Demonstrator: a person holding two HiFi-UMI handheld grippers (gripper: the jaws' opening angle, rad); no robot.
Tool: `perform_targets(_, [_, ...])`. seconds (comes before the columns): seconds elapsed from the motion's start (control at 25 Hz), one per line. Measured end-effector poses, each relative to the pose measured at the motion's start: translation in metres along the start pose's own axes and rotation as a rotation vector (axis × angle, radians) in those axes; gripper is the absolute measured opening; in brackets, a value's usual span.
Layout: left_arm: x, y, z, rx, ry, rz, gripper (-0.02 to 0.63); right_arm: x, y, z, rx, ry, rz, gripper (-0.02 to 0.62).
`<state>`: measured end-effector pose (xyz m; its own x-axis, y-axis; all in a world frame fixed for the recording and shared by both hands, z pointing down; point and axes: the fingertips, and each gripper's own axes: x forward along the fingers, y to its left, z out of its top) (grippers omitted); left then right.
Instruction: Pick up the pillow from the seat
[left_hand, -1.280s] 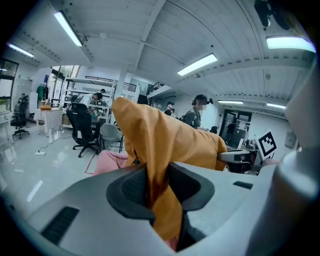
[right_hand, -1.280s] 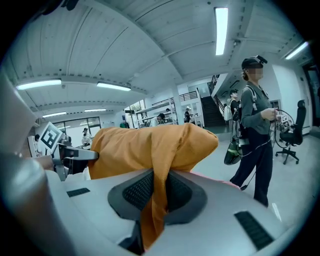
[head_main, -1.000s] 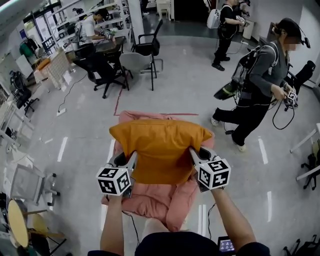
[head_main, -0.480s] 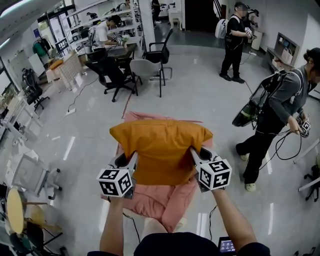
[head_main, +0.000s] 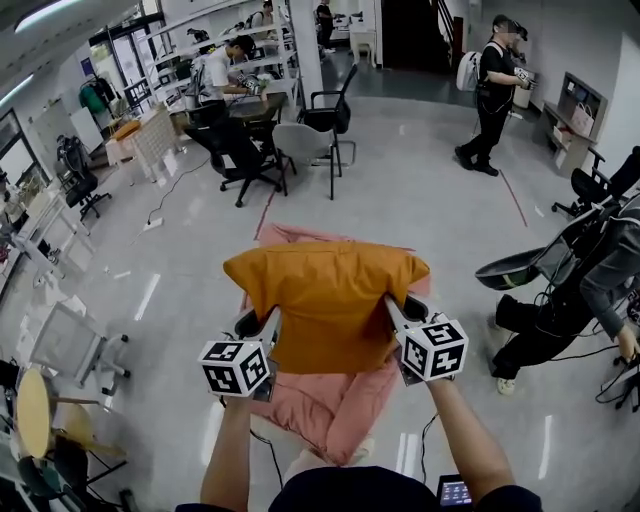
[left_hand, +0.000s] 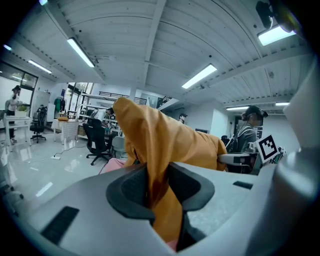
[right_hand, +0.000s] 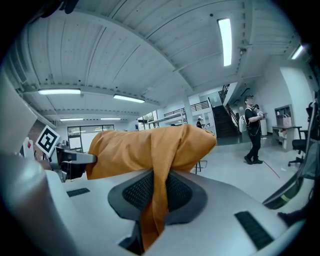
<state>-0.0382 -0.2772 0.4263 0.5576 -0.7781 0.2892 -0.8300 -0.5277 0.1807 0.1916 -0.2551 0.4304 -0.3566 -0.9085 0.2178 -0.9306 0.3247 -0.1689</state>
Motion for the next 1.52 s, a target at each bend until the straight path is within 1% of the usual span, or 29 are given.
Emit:
perform_targets(0.36, [-0.017, 0.009, 0.005, -0.022, -0.022, -0.007, 0.115, -0.009, 0.027, 0.010, -0.015, -0.031, -0.027, 0.061])
perform_targets(0.56, [-0.038, 0.019, 0.006, -0.030, -0.034, -0.030, 0.115, -0.015, 0.053, 0.018, -0.027, -0.060, -0.044, 0.061])
perform_targets(0.84, [-0.072, 0.030, 0.003, -0.040, -0.042, -0.054, 0.115, -0.028, 0.089, 0.019, -0.044, -0.070, -0.068, 0.061])
perform_targets(1.16, [-0.097, 0.033, 0.002, -0.047, -0.064, -0.092, 0.115, -0.044, 0.114, 0.026, -0.066, -0.095, -0.101, 0.061])
perform_targets(1.52, [-0.131, 0.046, 0.001, -0.035, -0.089, -0.126, 0.115, -0.058, 0.153, 0.023, -0.074, -0.114, -0.133, 0.061])
